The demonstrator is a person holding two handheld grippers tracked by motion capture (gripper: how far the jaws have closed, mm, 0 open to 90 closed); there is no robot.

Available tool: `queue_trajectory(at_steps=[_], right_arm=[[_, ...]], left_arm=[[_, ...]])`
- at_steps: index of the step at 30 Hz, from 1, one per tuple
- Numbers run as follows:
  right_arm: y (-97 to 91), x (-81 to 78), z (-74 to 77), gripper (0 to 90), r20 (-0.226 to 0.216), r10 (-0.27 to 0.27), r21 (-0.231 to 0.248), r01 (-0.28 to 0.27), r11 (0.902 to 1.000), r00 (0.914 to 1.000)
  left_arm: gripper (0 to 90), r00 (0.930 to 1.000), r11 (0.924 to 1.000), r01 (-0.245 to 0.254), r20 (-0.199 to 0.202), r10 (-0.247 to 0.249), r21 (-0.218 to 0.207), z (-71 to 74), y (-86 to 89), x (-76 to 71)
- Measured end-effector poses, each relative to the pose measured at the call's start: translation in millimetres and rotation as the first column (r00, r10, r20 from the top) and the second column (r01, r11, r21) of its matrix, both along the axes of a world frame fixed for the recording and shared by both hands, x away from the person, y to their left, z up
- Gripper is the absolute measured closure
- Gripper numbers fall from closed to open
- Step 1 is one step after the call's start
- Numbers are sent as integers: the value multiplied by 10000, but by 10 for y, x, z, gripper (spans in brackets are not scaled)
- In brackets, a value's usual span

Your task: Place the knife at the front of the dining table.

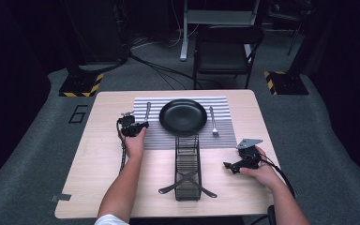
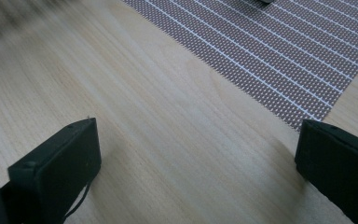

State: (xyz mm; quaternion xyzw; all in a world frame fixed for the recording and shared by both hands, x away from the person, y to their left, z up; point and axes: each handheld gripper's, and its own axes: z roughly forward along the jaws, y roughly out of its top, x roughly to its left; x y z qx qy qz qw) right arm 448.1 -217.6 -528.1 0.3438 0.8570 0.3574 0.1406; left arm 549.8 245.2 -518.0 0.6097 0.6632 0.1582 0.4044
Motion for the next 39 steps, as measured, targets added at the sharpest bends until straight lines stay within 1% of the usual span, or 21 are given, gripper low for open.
queue_trajectory(at_steps=[1, 2, 4, 10, 14, 15, 16, 18, 19, 20, 21, 23, 28, 31, 35, 37, 38, 39], right_arm=[[-1, 1, 0, 0, 7, 8, -8, -8, 10000, 10000], [-1, 1, 0, 0, 7, 8, -8, -8, 10000, 10000], [-1, 2, 0, 0, 15, 13, -10, -13, 10000, 10000], [-1, 1, 0, 0, 9, 5, -7, -5, 10000, 10000], [1, -1, 0, 0, -13, 0, 13, 0, 10000, 10000], [0, -1, 0, 0, -13, 8, 5, -8, 10000, 10000], [-1, 1, 0, 0, 3, 12, -11, -12, 10000, 10000], [-1, 1, 0, 0, 3, 13, -12, -13, 10000, 10000], [1, -1, 0, 0, -14, 6, 10, -6, 10000, 10000], [1, 0, 0, 0, -13, 7, 9, -7, 10000, 10000], [-1, 0, 0, 0, 1, 12, -13, -12, 10000, 10000], [1, -1, 0, 0, -17, 5, 9, -5, 10000, 10000], [1, 0, 0, 0, -12, 7, 9, -7, 10000, 10000], [1, -1, 0, 0, -16, 2, 9, -2, 10000, 10000], [-1, 0, 0, 0, 2, 7, -10, -7, 10000, 10000], [1, -1, 0, 0, -16, 2, 9, -2, 10000, 10000], [1, -1, 0, 0, -16, 2, 9, -2, 10000, 10000], [-1, 0, 0, 0, 1, 7, -12, -7, 10000, 10000]], left_arm=[[505, 10000, 10000, 41, -81, -42, -64, -11, -1, -9], [505, 10000, 10000, 41, -81, -42, -64, -11, -1, -9], [502, 9999, 10000, 87, 123, -87, 31, -29, -30, -27], [504, 9998, 9999, 147, 102, -147, 4, -28, -35, -62], [509, 9997, 9997, 222, 138, -220, -127, -37, -33, -79], [509, 9995, 9996, 250, 205, -247, -119, -42, -40, -88], [509, 9994, 9996, 283, 181, -281, -93, -40, -42, -94], [508, 9993, 9995, 288, 235, -285, -151, -46, -56, -109], [507, 9993, 9993, 345, 170, -342, -162, -43, -60, -117], [507, 9990, 9991, 401, 215, -398, -139, -46, -62, -121], [505, 9991, 9991, 410, 144, -408, -138, -38, -69, -125], [502, 9988, 9988, 481, 125, -480, -83, -32, -76, -129], [498, 9987, 9987, 493, 104, -492, -140, 5, -76, -151], [497, 9970, 9972, 714, 277, -719, 206, 85, -52, -195], [495, 9961, 9957, 828, 263, -839, 403, 152, -28, -238], [493, 9940, 9931, 1036, 282, -1053, 545, 216, 0, -285], [493, 9940, 9931, 1036, 282, -1053, 545, 216, 0, -285], [493, 9918, 9908, 1183, 410, -1211, 652, 257, 17, -327]])
